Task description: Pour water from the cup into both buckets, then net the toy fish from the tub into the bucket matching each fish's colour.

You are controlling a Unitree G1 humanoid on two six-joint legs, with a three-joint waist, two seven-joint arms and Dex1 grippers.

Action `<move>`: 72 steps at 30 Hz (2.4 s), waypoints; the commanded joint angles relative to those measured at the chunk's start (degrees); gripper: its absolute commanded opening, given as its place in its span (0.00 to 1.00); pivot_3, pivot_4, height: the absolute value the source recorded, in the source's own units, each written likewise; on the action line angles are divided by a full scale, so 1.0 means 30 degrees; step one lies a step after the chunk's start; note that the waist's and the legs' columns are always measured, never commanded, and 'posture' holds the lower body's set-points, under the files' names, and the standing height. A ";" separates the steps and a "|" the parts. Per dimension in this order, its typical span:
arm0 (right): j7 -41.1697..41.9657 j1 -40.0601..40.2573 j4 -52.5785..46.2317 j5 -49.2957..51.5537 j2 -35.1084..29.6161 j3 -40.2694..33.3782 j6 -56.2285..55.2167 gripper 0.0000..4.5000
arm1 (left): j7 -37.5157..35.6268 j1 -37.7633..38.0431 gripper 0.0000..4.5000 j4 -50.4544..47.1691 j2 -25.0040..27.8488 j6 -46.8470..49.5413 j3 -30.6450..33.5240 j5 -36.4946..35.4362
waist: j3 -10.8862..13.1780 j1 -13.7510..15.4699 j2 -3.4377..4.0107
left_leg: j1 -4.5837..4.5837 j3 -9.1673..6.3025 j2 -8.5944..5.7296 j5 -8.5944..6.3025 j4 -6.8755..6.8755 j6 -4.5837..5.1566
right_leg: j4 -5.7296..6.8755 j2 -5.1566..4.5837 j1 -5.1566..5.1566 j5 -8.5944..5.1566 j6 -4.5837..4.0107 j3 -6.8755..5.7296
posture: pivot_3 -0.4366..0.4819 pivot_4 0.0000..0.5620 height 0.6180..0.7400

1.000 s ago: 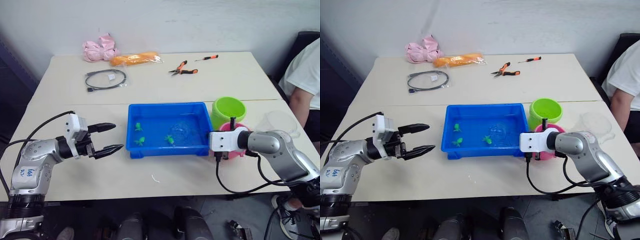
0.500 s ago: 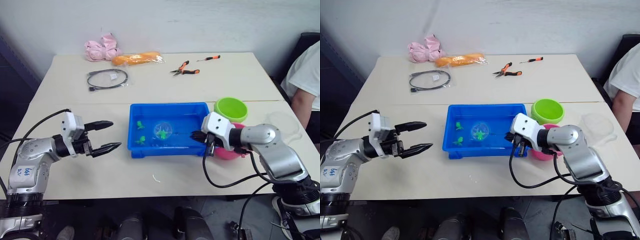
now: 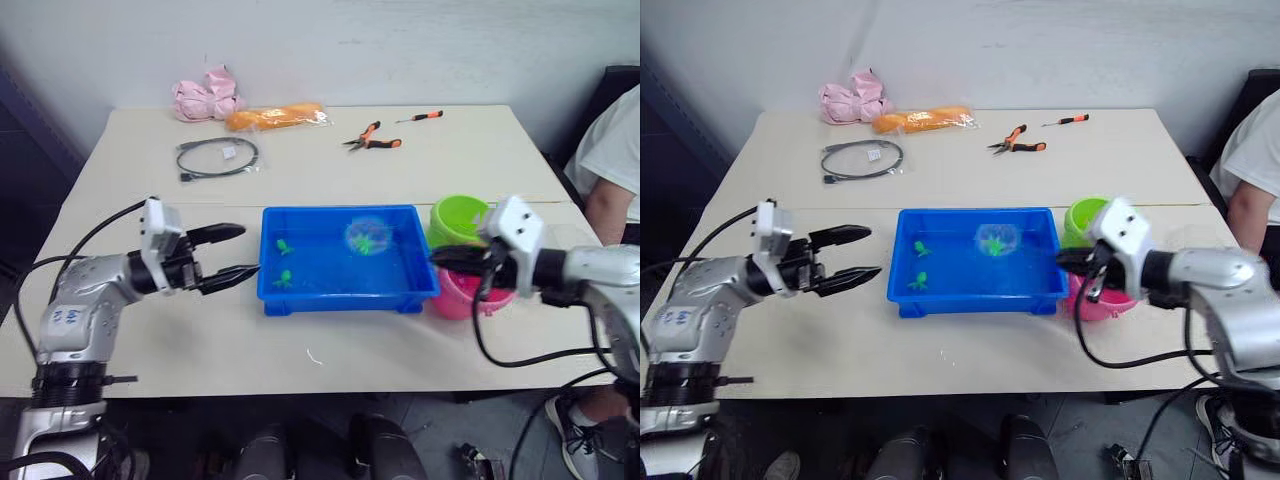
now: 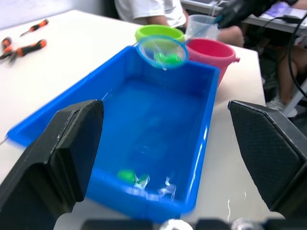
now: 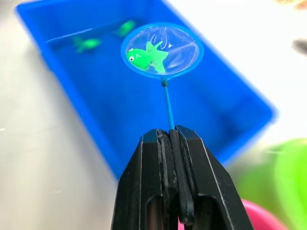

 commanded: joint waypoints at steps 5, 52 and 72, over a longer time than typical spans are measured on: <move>-0.1394 -0.0224 0.4582 -0.1830 -0.1652 -0.2181 -0.3700 0.00 | 0.0779 -0.1809 0.99 -0.0417 -0.1595 -0.1239 -0.1321 0.0967 | -0.0001 -0.0045 -0.0002 | 0.0007 0.0027 0.0002 0.0001 0.0000 0.0002 | -0.0010 0.0016 -0.0001 0.0002 0.0003 0.0010 | 0.48 0.27 1.00; -1.8902 0.2939 1.1628 -2.2145 -0.4674 0.2971 -2.3669 0.00 | 0.1296 -0.1762 0.99 0.0260 -0.4534 -0.2164 -0.2552 0.1416 | 0.0003 -0.0110 0.0011 | 0.0049 0.0044 0.0025 0.0082 0.0004 -0.0068 | 0.0012 0.0075 0.0008 -0.0002 0.0002 0.0139 | 0.48 0.27 1.00; -0.7806 0.2643 0.4666 -0.5242 -0.2014 0.2909 -1.8595 0.00 | 0.0087 0.0191 0.99 0.0347 -0.1438 -0.2456 0.0031 0.0677 | 0.0004 -0.0596 0.0008 | 0.0079 0.0019 0.0073 0.0088 -0.0011 -0.0090 | 0.0022 0.0097 0.0022 -0.0008 -0.0010 0.0210 | 0.48 0.27 1.00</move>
